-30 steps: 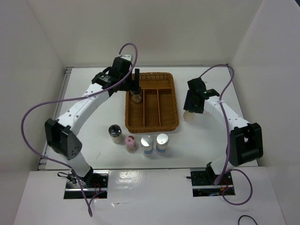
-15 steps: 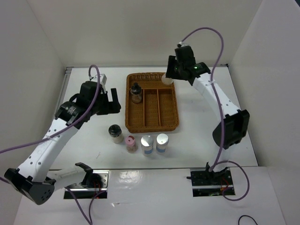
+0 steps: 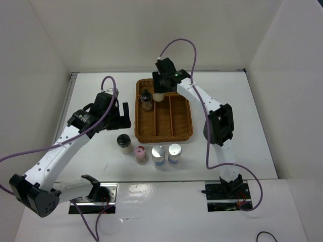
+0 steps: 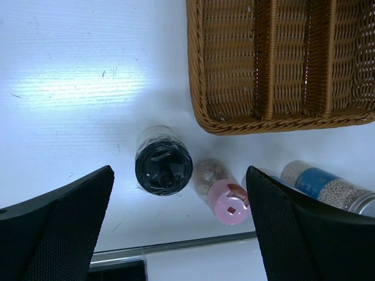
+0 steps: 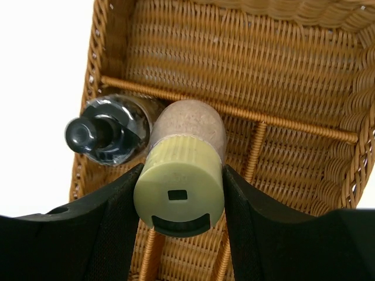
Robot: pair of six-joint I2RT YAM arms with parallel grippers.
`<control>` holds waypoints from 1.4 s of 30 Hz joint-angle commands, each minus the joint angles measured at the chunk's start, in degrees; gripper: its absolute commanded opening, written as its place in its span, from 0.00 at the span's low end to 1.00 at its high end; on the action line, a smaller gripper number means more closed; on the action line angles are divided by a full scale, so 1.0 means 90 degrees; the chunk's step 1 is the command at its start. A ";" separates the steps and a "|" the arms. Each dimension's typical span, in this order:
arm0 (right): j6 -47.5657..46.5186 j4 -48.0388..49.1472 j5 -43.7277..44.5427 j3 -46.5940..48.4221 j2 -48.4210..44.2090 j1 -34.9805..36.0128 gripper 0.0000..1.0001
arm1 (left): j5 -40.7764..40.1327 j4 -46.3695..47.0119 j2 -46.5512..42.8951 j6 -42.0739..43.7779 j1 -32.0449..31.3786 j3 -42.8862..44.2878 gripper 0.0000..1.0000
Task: Organize the condiment bottles
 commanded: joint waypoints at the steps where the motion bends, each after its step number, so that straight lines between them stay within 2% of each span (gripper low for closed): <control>1: -0.0115 -0.0141 0.0388 0.0364 0.0058 0.0052 0.15 | -0.0179 -0.0040 -0.0012 -0.0099 -0.0012 0.0195 0.99; 14: -0.0115 -0.0004 0.0663 -0.0349 -0.0080 0.0111 0.15 | -0.0120 -0.0049 0.0554 0.0028 -0.0012 0.0313 0.99; 27: -0.0105 0.0299 0.0604 -0.0798 0.0194 0.0111 0.19 | 0.0095 -0.0244 0.0350 -0.0089 -0.0071 0.0010 0.96; 29: -0.0105 0.0299 0.0604 -0.0721 0.0273 0.0111 0.29 | 0.0095 -0.0303 0.0466 -0.0089 -0.0187 0.0078 0.96; 31: -0.0105 0.0240 0.0604 -0.0662 0.0341 0.0111 0.43 | 0.0095 -0.0361 0.0534 -0.0089 -0.0188 0.0078 0.95; 32: -0.0105 0.0240 0.0662 -0.0661 0.0341 0.0111 0.62 | 0.0095 -0.0362 0.0535 -0.0089 -0.0265 0.0078 0.95; 34: -0.0105 0.0094 0.0721 -0.0506 0.0341 0.0111 0.74 | 0.0017 -0.0430 0.0535 -0.0157 -0.0325 0.0078 0.94; 35: -0.0105 0.0026 0.0721 -0.0447 0.0341 0.0111 0.85 | 0.0017 -0.0430 0.0535 -0.0158 -0.0383 0.0078 0.93; 39: -0.0027 -0.0131 0.0847 -0.0242 0.0059 0.0111 0.98 | -0.0179 -0.0430 0.0535 -0.0343 -0.0442 -0.0127 0.92; 42: -0.0027 -0.0131 0.1061 -0.0242 -0.0380 0.0111 0.98 | -0.0267 -0.0489 0.0535 -0.0479 -0.0442 -0.0282 0.88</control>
